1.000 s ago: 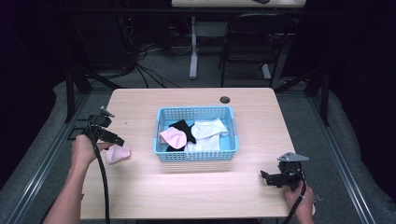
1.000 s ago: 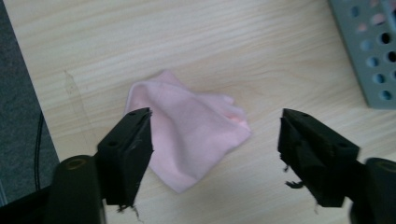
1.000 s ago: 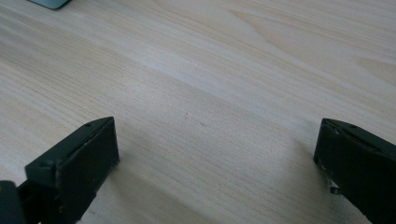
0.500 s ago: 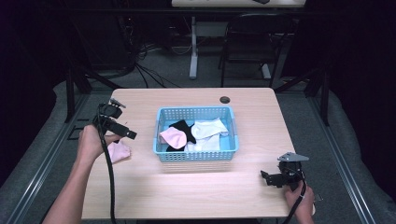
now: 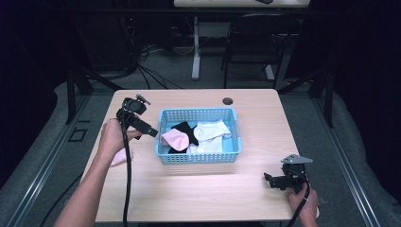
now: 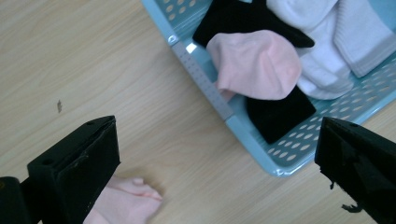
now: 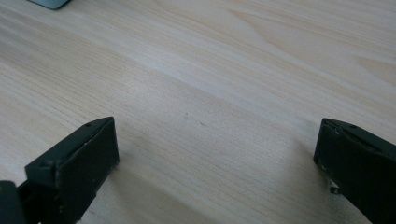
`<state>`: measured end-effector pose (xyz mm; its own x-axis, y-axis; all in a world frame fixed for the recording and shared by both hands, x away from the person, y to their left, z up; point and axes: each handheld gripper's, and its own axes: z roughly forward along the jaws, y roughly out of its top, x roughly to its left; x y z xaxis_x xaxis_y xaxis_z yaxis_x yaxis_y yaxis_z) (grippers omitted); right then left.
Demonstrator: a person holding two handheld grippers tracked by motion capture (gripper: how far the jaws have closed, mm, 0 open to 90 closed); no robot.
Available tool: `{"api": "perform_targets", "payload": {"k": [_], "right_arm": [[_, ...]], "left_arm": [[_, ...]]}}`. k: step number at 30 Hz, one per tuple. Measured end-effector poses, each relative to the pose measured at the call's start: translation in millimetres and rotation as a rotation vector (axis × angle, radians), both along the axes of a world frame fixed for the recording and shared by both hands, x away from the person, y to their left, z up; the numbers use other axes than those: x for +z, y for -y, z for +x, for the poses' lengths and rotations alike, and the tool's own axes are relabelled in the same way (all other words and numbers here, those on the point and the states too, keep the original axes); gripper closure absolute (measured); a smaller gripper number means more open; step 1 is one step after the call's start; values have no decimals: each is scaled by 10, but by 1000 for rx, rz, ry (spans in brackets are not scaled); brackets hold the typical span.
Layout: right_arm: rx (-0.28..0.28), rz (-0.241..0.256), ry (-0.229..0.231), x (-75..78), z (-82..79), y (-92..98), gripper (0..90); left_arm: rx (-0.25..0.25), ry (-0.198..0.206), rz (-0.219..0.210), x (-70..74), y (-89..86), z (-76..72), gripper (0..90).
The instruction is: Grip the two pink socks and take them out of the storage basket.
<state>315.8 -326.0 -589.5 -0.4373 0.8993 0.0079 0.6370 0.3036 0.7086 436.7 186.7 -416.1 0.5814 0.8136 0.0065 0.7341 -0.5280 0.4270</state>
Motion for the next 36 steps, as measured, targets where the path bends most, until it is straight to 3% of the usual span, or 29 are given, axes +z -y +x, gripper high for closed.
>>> {"api": "perform_targets", "payload": {"k": [7, 13, 26, 35, 36], "right_arm": [[-1, 0, 0, 0, 0, 0, 0], [0, 0, 0, 0, 0, 0, 0], [0, 0, 0, 0, 0, 0, 0], [0, 0, 0, 0, 0, 0, 0], [-1, 0, 0, 0, 0, 0, 0]], "left_arm": [[-58, 9, -18, 28, 261, 65, 0], [-99, -6, -30, -32, 487, 156, 0], [-155, -71, -5, -346, 848, 387, 3], [-155, -102, 22, -578, 958, 509, 87], [-157, -112, 22, -628, 962, 525, 131]]}}
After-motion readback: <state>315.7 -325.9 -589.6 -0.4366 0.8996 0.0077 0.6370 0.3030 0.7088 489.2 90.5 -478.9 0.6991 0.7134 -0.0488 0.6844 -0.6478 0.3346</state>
